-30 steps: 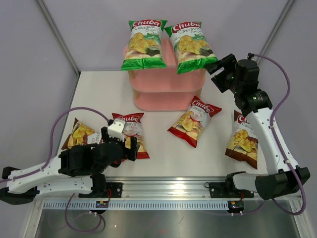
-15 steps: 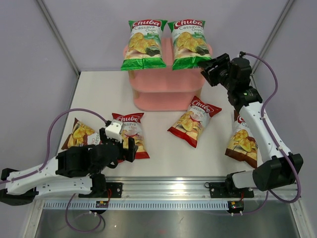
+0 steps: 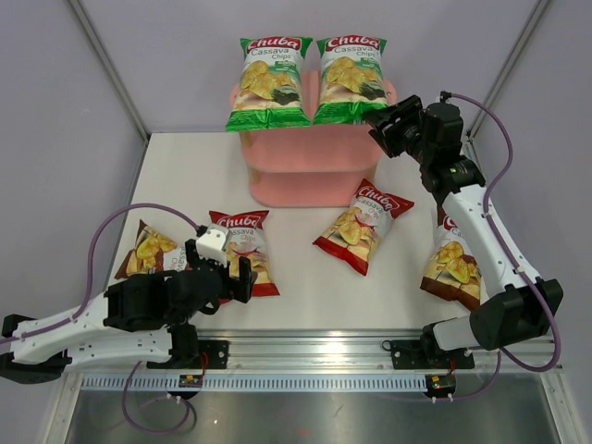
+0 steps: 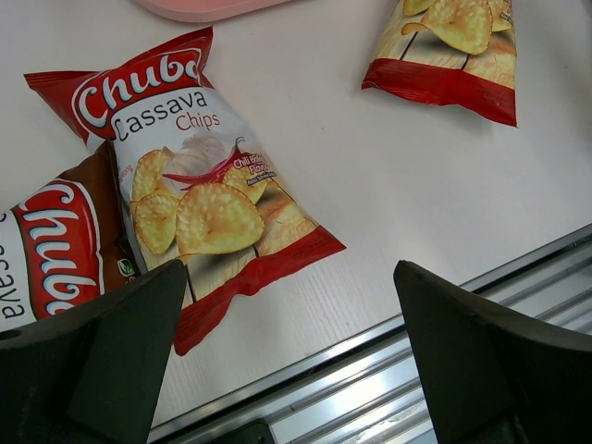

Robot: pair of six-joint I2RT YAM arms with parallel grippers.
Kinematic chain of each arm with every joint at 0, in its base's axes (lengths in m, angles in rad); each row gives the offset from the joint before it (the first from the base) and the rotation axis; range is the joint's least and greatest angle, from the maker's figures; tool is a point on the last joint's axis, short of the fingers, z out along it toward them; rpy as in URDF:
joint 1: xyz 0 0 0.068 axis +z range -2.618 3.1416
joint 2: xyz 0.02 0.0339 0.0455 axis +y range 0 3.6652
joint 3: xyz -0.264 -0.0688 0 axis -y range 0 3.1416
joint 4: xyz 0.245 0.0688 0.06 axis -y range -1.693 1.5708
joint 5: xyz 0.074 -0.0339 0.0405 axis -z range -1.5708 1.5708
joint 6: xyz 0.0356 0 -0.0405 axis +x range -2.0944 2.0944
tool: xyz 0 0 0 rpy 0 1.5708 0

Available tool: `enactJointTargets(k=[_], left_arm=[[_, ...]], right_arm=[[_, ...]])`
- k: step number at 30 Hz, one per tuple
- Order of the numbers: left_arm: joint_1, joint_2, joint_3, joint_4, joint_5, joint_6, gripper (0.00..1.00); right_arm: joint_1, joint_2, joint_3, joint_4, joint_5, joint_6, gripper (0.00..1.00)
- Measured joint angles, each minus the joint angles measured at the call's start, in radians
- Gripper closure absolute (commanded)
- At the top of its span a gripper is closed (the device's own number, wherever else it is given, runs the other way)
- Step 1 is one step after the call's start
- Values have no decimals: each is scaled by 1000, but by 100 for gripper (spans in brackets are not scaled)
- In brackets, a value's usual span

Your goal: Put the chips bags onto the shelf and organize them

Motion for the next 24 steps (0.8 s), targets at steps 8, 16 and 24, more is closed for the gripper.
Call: enactJointTargets(k=[8,16,24], left_arm=[[0,3,-1,0,0,0,1],[0,3,-1,0,0,-10,1],[0,54,-6,10,-5,-49,1]], right_arm=[[-5,-9,82,-70,13,-56,36],[-17,-36,123,-150,-5,-148,20],[-18,-259,117,-304,-14,-394,0]])
